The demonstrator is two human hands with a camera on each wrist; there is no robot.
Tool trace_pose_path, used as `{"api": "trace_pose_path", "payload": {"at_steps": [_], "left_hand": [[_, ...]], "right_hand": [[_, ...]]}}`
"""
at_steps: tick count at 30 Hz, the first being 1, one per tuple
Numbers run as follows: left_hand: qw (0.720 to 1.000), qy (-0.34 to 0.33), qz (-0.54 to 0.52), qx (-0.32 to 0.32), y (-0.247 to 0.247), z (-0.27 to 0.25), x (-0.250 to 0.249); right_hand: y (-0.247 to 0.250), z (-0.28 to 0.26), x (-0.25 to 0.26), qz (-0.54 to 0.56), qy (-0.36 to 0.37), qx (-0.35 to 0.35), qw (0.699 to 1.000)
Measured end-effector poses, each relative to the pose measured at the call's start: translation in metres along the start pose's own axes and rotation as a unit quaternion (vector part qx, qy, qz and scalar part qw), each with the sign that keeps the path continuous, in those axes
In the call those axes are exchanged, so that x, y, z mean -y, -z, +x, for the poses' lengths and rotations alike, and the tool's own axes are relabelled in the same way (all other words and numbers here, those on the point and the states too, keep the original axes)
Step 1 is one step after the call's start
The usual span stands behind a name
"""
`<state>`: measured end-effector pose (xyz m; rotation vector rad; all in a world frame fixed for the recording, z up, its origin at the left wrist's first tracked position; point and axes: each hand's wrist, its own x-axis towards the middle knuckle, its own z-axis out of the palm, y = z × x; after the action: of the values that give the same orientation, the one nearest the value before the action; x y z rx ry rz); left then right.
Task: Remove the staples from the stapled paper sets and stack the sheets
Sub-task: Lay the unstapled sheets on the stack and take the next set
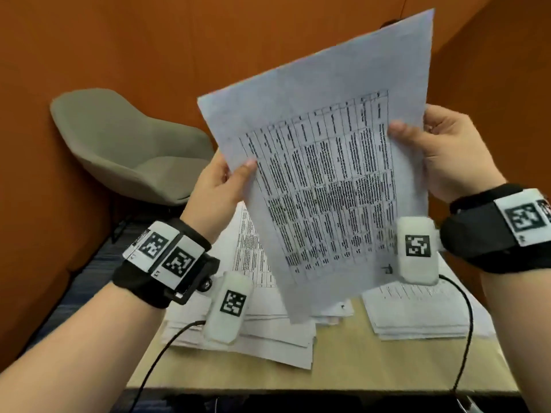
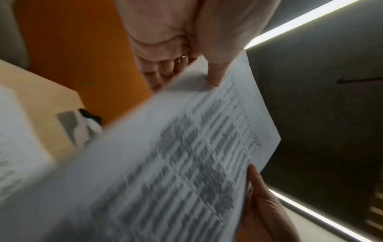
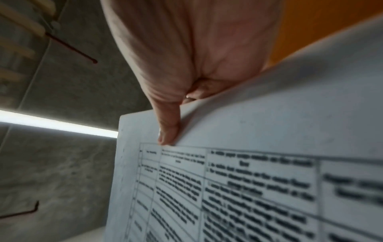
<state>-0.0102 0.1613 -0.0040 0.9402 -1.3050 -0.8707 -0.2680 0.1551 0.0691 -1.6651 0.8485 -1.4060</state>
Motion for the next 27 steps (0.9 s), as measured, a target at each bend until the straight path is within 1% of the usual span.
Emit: {"api": "trace_pose_path", "payload": {"at_steps": [1, 4, 7, 9, 10, 13, 15, 16, 18, 19, 21, 23, 25, 27], "left_hand": [[1.000, -0.025, -0.001, -0.007, -0.003, 0.007, -0.010], [0.993, -0.102, -0.011, -0.056, -0.008, 0.028, -0.043], [0.985, -0.153, 0.037, -0.073, -0.004, 0.045, -0.063], [0.985, -0.142, 0.063, -0.076, -0.001, 0.049, -0.060], [0.986, -0.122, 0.079, -0.085, 0.000, 0.049, -0.055], [0.984, -0.064, 0.121, -0.111, 0.004, 0.047, -0.033], [0.983, -0.048, 0.131, -0.115, 0.006, 0.049, -0.031], [0.982, -0.050, 0.137, -0.118, 0.007, 0.050, -0.034], [0.980, -0.069, 0.141, -0.122, 0.008, 0.055, -0.044], [0.979, -0.080, 0.140, -0.123, 0.009, 0.056, -0.047], [0.979, -0.086, 0.136, -0.125, 0.008, 0.055, -0.048], [0.982, -0.065, 0.128, -0.122, 0.007, 0.051, -0.041], [0.982, -0.040, 0.139, -0.119, 0.006, 0.048, -0.033], [0.980, -0.038, 0.151, -0.124, 0.006, 0.047, -0.033]], "right_hand": [[-0.004, 0.002, 0.004, 0.024, 0.020, -0.015, 0.999], [-0.014, 0.007, 0.013, 0.092, 0.065, -0.060, 0.992], [-0.021, 0.011, 0.009, 0.163, 0.076, -0.078, 0.981], [-0.028, 0.011, -0.002, 0.164, 0.053, -0.075, 0.982], [-0.031, 0.011, -0.009, 0.147, 0.035, -0.066, 0.986], [-0.043, 0.011, -0.033, 0.068, -0.016, -0.016, 0.997], [-0.052, 0.015, -0.034, 0.048, -0.030, 0.009, 0.998], [-0.055, 0.018, -0.030, 0.051, -0.020, 0.026, 0.998], [-0.059, 0.022, -0.016, 0.074, 0.026, 0.070, 0.994], [-0.059, 0.024, -0.010, 0.086, 0.049, 0.081, 0.992], [-0.057, 0.026, -0.005, 0.082, 0.080, 0.075, 0.991], [-0.056, 0.026, -0.009, 0.052, 0.095, 0.057, 0.993], [-0.054, 0.026, -0.012, 0.025, 0.096, 0.041, 0.994], [-0.052, 0.026, -0.008, 0.012, 0.093, 0.030, 0.995]]}}
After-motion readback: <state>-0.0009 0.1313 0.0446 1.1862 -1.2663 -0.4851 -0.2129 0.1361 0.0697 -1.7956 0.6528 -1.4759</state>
